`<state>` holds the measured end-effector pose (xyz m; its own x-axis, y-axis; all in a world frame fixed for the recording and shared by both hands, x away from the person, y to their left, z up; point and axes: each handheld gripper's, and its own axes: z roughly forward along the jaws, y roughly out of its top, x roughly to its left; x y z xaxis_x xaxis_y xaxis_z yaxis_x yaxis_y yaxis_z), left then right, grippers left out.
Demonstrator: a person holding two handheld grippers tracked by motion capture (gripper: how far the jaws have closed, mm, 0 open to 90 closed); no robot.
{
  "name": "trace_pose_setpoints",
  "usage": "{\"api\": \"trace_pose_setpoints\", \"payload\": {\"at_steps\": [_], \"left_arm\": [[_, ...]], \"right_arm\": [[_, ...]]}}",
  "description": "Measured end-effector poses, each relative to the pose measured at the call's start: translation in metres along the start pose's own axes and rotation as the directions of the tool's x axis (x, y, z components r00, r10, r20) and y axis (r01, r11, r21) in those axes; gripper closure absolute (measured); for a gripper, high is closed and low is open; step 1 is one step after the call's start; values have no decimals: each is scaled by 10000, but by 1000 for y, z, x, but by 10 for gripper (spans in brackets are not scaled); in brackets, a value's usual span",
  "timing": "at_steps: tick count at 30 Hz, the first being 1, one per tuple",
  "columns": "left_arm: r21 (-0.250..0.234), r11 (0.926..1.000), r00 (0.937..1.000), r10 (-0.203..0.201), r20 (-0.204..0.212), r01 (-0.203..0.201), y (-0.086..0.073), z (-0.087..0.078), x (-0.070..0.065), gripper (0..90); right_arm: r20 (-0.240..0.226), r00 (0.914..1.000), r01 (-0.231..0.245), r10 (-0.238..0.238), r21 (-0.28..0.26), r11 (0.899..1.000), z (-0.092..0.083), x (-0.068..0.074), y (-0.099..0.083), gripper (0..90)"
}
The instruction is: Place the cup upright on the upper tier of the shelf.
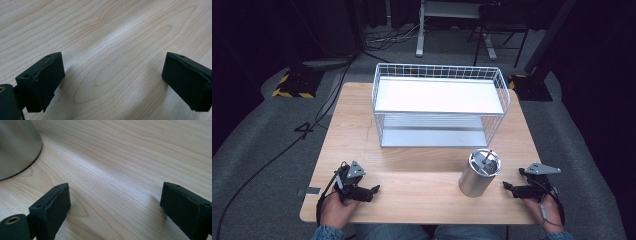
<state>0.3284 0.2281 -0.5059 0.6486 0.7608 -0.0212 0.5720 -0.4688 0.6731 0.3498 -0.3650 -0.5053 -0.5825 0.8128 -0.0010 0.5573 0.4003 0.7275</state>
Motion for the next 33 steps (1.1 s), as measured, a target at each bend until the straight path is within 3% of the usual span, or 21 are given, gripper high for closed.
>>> {"api": "trace_pose_setpoints", "payload": {"at_steps": [17,22,25,27,33], "left_arm": [[-5,10000,9999,42,-109,-42,1,1,2,49],[25,10000,9999,-57,-92,57,1,1,1,49],[23,10000,9999,-44,-98,44,1,1,1,49],[24,10000,9999,-63,-92,63,1,1,1,49],[24,10000,9999,-56,-93,56,1,1,1,49]], "right_arm": [[-15,10000,2,-2,16,10000,-1,0,0,100],[187,9996,-222,221,29,9997,-1,2,0,99],[29,10000,-84,83,146,9999,-2,0,0,99],[38,9999,-127,125,454,9989,-5,-1,3,109],[-304,9993,204,-206,-55,9998,-26,2,16,109]]}}
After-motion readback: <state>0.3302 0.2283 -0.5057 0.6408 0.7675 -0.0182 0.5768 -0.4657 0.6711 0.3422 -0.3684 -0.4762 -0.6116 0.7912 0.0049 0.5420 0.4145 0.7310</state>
